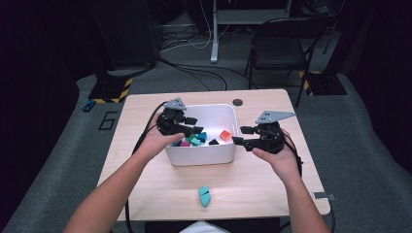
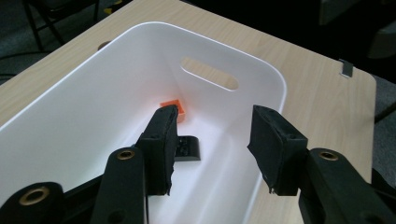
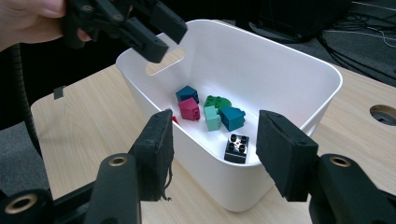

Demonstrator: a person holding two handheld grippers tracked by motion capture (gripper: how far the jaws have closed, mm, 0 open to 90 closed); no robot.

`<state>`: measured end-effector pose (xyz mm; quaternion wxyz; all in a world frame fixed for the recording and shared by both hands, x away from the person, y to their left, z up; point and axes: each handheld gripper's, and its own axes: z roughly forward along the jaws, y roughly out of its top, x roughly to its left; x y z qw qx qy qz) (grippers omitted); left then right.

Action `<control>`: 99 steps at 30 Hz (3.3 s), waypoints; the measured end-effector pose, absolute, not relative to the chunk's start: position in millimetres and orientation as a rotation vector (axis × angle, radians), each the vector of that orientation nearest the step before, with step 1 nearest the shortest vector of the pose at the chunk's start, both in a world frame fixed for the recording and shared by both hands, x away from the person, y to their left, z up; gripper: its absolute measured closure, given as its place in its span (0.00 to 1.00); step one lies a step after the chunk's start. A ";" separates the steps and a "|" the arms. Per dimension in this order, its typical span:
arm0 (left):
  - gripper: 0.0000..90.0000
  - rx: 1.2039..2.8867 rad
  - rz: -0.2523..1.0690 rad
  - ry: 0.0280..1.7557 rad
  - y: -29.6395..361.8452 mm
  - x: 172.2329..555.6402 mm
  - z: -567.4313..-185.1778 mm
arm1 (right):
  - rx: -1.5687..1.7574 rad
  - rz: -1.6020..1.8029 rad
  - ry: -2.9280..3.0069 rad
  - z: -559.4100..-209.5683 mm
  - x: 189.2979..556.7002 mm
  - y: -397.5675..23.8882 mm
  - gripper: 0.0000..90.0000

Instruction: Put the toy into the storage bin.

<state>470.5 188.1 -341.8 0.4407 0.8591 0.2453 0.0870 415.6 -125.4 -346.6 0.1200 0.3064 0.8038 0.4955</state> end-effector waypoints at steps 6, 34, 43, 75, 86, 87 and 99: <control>0.57 2.132 0.217 0.575 192.2 451.2 -339.7 | 0.896 1.448 2.349 -346.9 415.4 -124.8 0.51; 0.57 2.205 0.161 0.510 187.8 391.4 -413.3 | 0.897 1.443 2.351 -347.4 414.8 -122.8 0.51; 0.57 2.220 0.122 0.520 183.2 386.3 -438.6 | 0.897 1.443 2.351 -347.5 414.8 -122.8 0.51; 0.58 2.297 0.043 0.520 167.7 375.8 -490.8 | 0.897 1.442 2.352 -348.0 415.1 -122.8 0.51; 0.60 2.319 0.048 0.543 171.8 378.2 -498.2 | 0.897 1.442 2.352 -348.0 415.1 -122.6 0.51; 0.61 2.325 0.042 0.552 171.4 377.6 -499.6 | 0.897 1.442 2.351 -347.9 415.1 -122.6 0.51; 0.72 2.346 0.038 0.561 169.0 378.1 -509.5 | 0.895 1.440 2.354 -348.3 415.3 -122.3 0.51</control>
